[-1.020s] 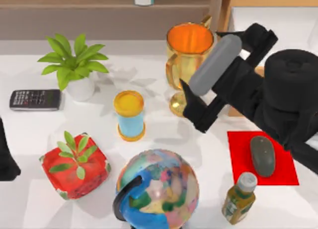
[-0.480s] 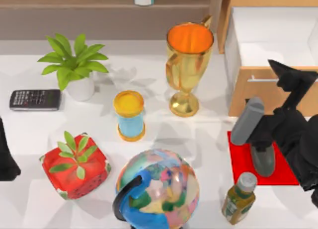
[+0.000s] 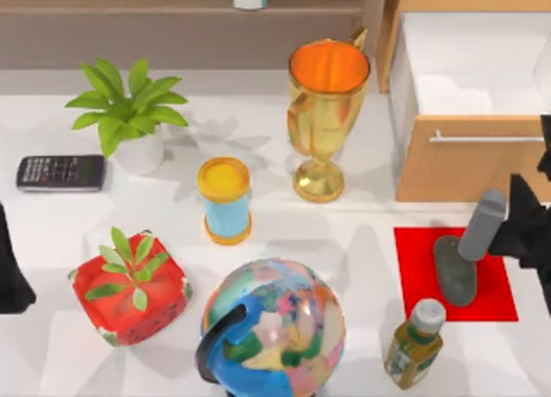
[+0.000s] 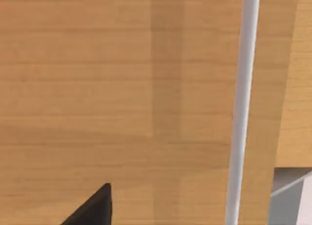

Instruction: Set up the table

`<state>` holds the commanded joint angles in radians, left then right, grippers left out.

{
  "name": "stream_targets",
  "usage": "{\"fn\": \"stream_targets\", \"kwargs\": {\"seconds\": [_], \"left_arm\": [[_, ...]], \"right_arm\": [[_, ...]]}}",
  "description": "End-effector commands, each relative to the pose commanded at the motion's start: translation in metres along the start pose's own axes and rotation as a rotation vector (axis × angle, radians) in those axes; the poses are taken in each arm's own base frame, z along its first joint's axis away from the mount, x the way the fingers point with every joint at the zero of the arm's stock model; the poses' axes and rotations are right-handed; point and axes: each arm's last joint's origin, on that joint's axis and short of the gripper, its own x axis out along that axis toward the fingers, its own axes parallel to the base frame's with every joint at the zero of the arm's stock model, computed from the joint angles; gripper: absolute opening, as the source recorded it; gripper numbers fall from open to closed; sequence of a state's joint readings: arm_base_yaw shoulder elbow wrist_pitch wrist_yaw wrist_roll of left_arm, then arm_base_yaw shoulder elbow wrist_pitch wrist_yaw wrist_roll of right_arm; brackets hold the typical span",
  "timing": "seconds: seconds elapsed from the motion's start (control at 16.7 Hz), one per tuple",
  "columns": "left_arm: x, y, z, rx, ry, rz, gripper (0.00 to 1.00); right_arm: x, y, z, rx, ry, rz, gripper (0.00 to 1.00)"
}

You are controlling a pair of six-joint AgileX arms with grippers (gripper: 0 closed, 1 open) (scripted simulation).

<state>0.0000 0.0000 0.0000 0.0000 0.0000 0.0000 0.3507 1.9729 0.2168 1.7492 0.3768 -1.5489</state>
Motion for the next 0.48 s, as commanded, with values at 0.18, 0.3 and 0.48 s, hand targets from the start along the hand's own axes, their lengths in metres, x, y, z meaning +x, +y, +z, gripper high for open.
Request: {"fn": "stream_targets", "kwargs": {"seconds": [0.18, 0.3, 0.48], "left_arm": [[0.0000, 0.0000, 0.0000, 0.000, 0.000, 0.000, 1.00], [0.0000, 0.0000, 0.0000, 0.000, 0.000, 0.000, 1.00], [0.0000, 0.0000, 0.0000, 0.000, 0.000, 0.000, 1.00]], "right_arm": [[-0.0002, 0.0004, -0.0012, -0.006, 0.006, -0.001, 1.00], [-0.0002, 0.0004, -0.0012, -0.006, 0.006, -0.001, 1.00], [0.0044, 0.0009, -0.0003, -0.005, 0.005, -0.001, 1.00]]}}
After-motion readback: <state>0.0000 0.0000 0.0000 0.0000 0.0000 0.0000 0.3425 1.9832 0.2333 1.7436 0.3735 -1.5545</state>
